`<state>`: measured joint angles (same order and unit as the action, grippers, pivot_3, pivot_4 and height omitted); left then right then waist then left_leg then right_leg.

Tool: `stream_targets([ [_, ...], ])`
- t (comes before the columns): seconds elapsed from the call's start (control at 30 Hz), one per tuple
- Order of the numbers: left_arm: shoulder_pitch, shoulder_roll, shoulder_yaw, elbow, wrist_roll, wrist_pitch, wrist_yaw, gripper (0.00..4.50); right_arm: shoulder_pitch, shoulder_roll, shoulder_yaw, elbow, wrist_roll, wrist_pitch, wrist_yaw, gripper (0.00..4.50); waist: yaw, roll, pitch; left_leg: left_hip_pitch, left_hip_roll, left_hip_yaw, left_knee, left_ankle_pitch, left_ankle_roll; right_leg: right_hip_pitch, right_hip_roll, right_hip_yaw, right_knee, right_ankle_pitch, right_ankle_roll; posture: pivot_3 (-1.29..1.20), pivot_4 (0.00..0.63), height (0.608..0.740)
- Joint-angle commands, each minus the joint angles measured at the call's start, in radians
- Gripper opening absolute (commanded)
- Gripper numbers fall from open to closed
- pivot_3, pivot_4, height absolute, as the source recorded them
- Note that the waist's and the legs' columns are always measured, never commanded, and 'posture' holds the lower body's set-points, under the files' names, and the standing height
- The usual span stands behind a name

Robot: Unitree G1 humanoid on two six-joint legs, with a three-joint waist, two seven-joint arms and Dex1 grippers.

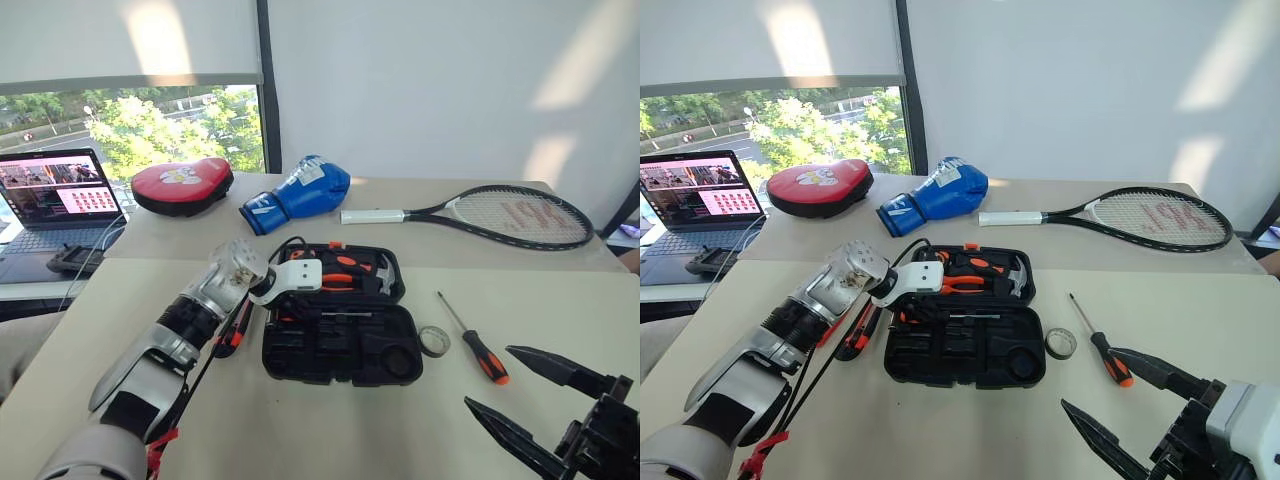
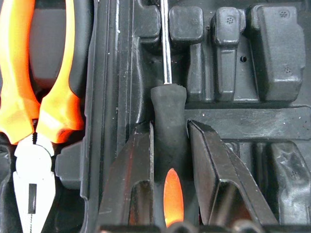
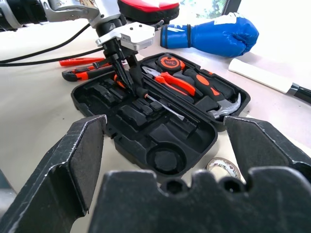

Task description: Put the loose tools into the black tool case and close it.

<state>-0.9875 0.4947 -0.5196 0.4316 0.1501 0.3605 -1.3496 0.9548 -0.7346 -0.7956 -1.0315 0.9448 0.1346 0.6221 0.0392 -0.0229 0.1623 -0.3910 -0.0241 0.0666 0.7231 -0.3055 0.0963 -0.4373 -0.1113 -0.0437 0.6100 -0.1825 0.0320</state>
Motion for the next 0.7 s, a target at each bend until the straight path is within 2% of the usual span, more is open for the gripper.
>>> stream_targets([
  [0.03,-0.002,-0.013,0.033,0.001,-0.009,-0.043,0.027,2.49,-0.004,-0.015,-0.009,-0.016,0.007,-0.030,-0.008,4.50,0.007,0.000,0.000,0.000,0.000,0.000,0.001,0.000,0.000,0.001,0.000,0.000,0.000,0.000,0.000,0.00,0.150,0.740],
  [0.07,-0.002,-0.018,0.073,-0.015,-0.041,-0.043,0.039,2.88,-0.006,-0.021,-0.012,-0.016,0.009,-0.026,-0.004,4.50,0.009,0.000,0.000,-0.001,0.000,0.000,0.003,-0.001,0.001,0.001,-0.001,-0.001,0.000,0.000,0.000,0.00,0.150,0.740],
  [0.1,0.001,-0.021,0.115,-0.035,-0.076,-0.032,0.049,3.08,-0.010,-0.028,-0.016,-0.016,0.014,-0.018,-0.002,4.50,0.010,0.000,0.000,-0.001,0.000,-0.001,0.004,-0.001,0.002,0.001,-0.001,-0.001,0.000,0.000,0.000,0.00,0.150,0.740],
  [0.2,0.055,-0.040,0.279,-0.128,-0.243,-0.010,0.063,3.08,-0.044,-0.062,-0.028,-0.009,0.038,0.052,-0.011,4.50,0.004,-0.001,0.001,-0.003,0.000,-0.001,0.007,-0.001,0.002,-0.001,-0.002,0.000,0.000,0.001,0.000,0.00,0.150,0.740],
  [0.27,0.075,-0.021,0.324,-0.188,-0.307,0.161,0.051,3.08,-0.090,-0.110,-0.036,0.024,0.089,0.102,-0.031,4.50,0.000,-0.001,0.001,-0.003,0.001,-0.002,0.007,-0.001,0.002,-0.001,-0.003,0.003,0.000,0.002,0.000,0.00,0.150,0.740],
  [0.37,0.141,-0.029,0.388,-0.275,-0.365,0.322,0.140,2.35,-0.186,-0.188,-0.054,0.101,0.180,0.164,-0.029,4.50,-0.005,0.000,0.000,-0.002,0.001,-0.001,0.007,0.000,0.000,0.000,-0.003,0.003,0.001,0.002,0.000,0.00,0.150,0.740],
  [0.47,0.232,-0.068,0.426,-0.361,-0.384,0.364,0.255,1.17,-0.296,-0.259,-0.073,0.185,0.245,0.206,0.044,4.50,-0.008,0.001,0.000,0.000,0.001,-0.001,0.006,0.001,-0.002,0.002,-0.001,0.003,0.001,0.002,0.000,0.00,0.150,0.740],
  [0.57,0.292,-0.115,0.430,-0.373,-0.356,0.347,0.375,0.08,-0.406,-0.331,-0.072,0.280,0.256,0.252,0.136,4.50,0.002,-0.001,0.001,-0.001,0.001,-0.003,0.005,0.001,-0.002,0.002,-0.001,0.003,0.001,0.003,-0.001,0.00,0.150,0.740],
  [0.7,0.340,-0.169,0.397,-0.321,-0.312,0.311,0.498,0.08,-0.536,-0.411,-0.034,0.389,0.213,0.301,0.244,4.50,0.010,-0.001,0.001,-0.001,0.000,-0.004,0.006,0.000,0.000,0.003,-0.002,0.003,0.000,0.003,-0.001,0.00,0.150,0.740],
])
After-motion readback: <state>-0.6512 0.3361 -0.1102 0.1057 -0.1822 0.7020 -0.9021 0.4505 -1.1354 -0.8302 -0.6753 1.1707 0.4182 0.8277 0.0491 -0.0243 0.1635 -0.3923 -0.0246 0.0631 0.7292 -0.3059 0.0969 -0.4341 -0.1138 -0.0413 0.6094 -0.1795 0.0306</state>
